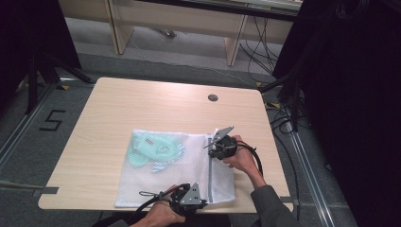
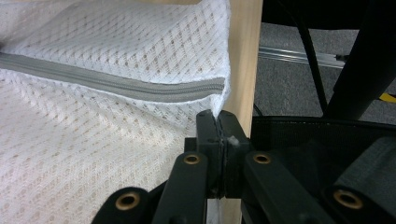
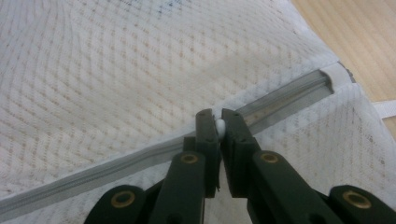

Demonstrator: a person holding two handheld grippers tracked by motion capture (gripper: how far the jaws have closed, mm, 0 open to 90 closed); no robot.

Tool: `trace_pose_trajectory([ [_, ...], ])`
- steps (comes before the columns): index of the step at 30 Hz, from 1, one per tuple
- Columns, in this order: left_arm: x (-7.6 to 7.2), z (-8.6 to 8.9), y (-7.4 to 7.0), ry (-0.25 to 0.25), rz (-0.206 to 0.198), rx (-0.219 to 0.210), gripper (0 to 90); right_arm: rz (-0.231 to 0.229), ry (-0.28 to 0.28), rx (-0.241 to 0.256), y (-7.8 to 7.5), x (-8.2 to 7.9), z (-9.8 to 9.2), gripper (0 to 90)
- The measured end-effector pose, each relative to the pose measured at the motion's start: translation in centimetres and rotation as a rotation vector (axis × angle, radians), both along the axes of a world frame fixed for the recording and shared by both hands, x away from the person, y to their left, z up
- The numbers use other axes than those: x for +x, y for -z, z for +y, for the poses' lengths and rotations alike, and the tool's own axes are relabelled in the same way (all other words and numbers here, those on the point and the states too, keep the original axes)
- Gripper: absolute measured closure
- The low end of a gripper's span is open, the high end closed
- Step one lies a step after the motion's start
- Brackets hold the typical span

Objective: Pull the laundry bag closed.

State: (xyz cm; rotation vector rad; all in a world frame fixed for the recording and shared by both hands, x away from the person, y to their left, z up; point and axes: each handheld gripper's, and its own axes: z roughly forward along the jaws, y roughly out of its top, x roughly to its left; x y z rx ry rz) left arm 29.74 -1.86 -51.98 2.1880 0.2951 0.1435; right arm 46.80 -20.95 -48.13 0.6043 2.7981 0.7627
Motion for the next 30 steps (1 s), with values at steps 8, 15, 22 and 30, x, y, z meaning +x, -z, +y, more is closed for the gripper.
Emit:
trace_pose_trajectory([
  [8, 0.0, 0.1, -0.1, -0.004, 0.002, 0.003, 88.9, -0.018, 0.009, 0.006, 0.1, 0.9, 0.0, 86.3],
  [15, 0.0, 0.2, -0.2, -0.004, -0.001, 0.002, 89.0, -0.035, 0.028, -0.003, 0.1, 1.8, 0.1, 86.3],
  [22, -0.1, 0.3, -0.4, -0.005, -0.006, -0.003, 89.0, -0.037, 0.060, 0.030, 0.3, 2.7, -0.3, 86.3],
  [30, -0.2, 0.2, -0.3, 0.003, 0.006, -0.002, 89.0, -0.058, 0.072, 0.012, 0.2, 3.6, -0.2, 86.3],
])
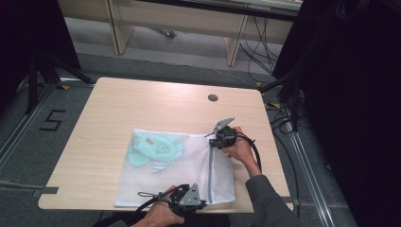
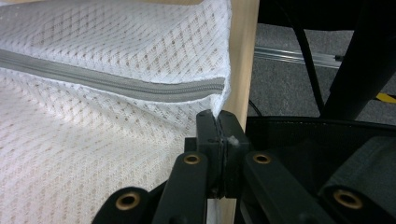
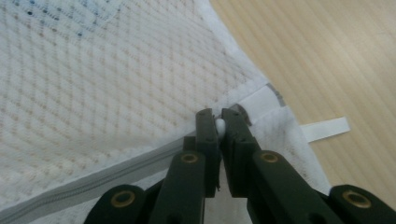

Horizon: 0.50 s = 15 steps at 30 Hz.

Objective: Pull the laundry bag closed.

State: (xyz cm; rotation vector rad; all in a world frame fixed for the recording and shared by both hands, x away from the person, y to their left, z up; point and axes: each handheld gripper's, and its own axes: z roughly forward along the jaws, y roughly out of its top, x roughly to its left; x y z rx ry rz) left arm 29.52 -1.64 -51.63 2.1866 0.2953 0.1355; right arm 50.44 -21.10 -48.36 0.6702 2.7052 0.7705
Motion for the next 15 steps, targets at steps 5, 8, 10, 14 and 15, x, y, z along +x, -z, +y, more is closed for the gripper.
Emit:
trace_pose_trajectory([
  [5, 0.1, 0.0, 0.0, -0.007, 0.008, -0.022, 89.0, 0.003, -0.008, 0.002, 0.2, 0.6, 0.1, 86.3],
  [8, 0.0, 0.1, -0.1, -0.006, -0.007, -0.001, 89.0, -0.001, 0.023, 0.001, 0.3, 0.6, 0.0, 86.3],
  [10, -0.2, 0.0, -0.1, 0.001, 0.008, -0.010, 89.1, -0.018, 0.030, 0.010, 0.2, 0.8, -0.1, 86.3],
  [14, -0.1, -0.1, 0.0, -0.001, 0.018, -0.010, 89.2, -0.023, 0.029, 0.006, 0.1, 1.2, 0.0, 86.3],
  [15, 0.0, 0.0, 0.0, -0.009, 0.026, -0.017, 89.1, -0.035, 0.028, -0.002, 0.2, 1.3, 0.0, 86.3],
])
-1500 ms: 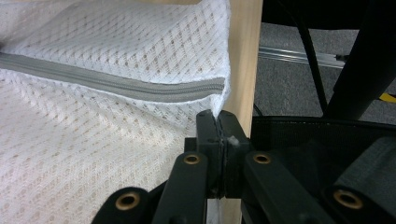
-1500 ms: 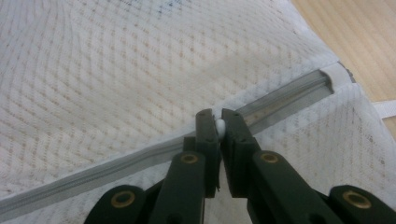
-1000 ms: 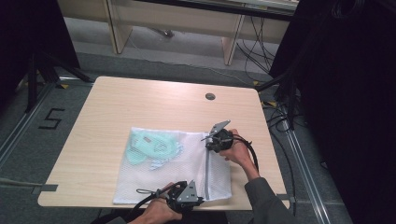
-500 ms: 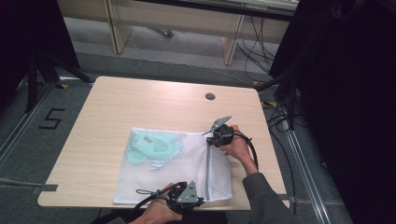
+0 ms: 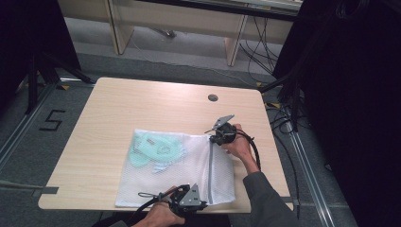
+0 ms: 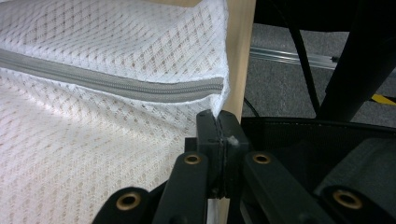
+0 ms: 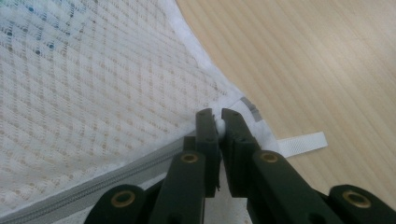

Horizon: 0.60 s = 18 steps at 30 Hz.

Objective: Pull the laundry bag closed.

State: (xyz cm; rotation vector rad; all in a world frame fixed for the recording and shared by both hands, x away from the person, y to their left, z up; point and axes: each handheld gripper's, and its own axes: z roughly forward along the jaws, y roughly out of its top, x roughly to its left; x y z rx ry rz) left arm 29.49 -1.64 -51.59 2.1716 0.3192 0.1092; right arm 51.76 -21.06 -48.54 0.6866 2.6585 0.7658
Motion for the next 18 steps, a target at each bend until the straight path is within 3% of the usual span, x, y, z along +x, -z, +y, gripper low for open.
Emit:
trace_pose_trajectory([
  [2, 0.13, 0.01, 0.05, 0.005, 0.008, -0.013, 89.1, 0.004, 0.001, -0.006, 0.03, 0.08, 0.18, 86.4],
  [5, 0.23, 0.15, -0.07, 0.000, 0.005, 0.003, 89.1, 0.013, 0.004, -0.006, 0.05, 0.13, 0.35, 86.4],
  [14, 0.57, 0.33, -0.10, -0.012, 0.014, 0.005, 89.0, -0.014, 0.015, -0.014, 0.09, 0.29, 0.68, 86.3],
  [15, 0.58, 0.34, -0.08, -0.013, 0.016, 0.007, 88.9, -0.031, -0.009, -0.015, 0.15, 0.45, 0.64, 86.3],
  [18, 0.66, 0.38, -0.09, -0.016, 0.012, 0.006, 88.8, -0.019, 0.006, -0.013, 0.08, 0.37, 0.74, 86.3],
])
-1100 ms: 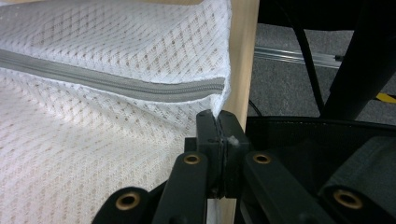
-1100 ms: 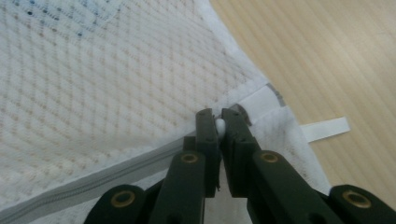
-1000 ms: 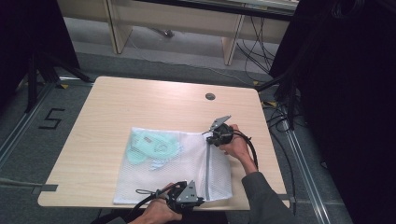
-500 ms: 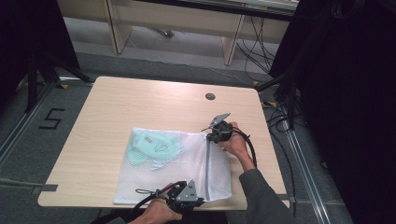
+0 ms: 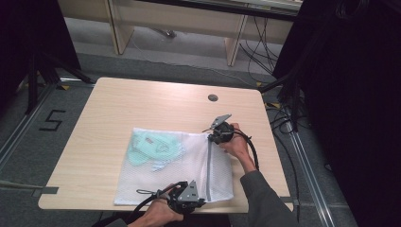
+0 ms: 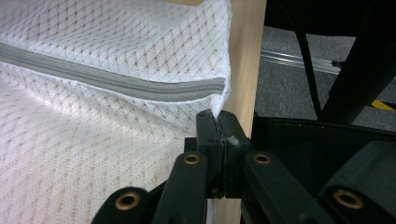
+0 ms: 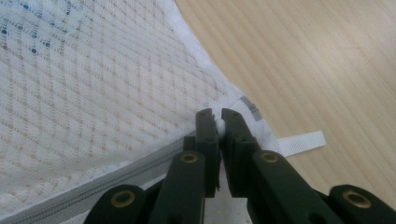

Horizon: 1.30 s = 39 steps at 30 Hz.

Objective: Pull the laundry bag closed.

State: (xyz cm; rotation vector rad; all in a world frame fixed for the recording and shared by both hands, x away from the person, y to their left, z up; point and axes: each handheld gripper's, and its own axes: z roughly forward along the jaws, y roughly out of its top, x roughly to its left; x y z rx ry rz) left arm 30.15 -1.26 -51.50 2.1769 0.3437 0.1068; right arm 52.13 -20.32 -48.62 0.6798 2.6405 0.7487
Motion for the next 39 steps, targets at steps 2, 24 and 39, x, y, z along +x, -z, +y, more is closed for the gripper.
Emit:
trace_pose_trajectory([
  [2, 0.1, 0.0, 0.0, -0.005, -0.002, 0.002, 88.8, 0.000, 0.006, 0.005, 0.0, 0.0, 0.0, 86.3],
  [24, 0.7, 0.1, 0.0, -0.019, 0.026, 0.023, 85.2, -0.016, 0.028, -0.012, 0.3, 0.6, 0.5, 83.9],
  [39, 0.9, 3.4, -3.1, -0.103, 0.062, -0.026, 50.8, -0.031, 0.118, 0.048, -1.9, -1.8, 0.6, 61.6],
])
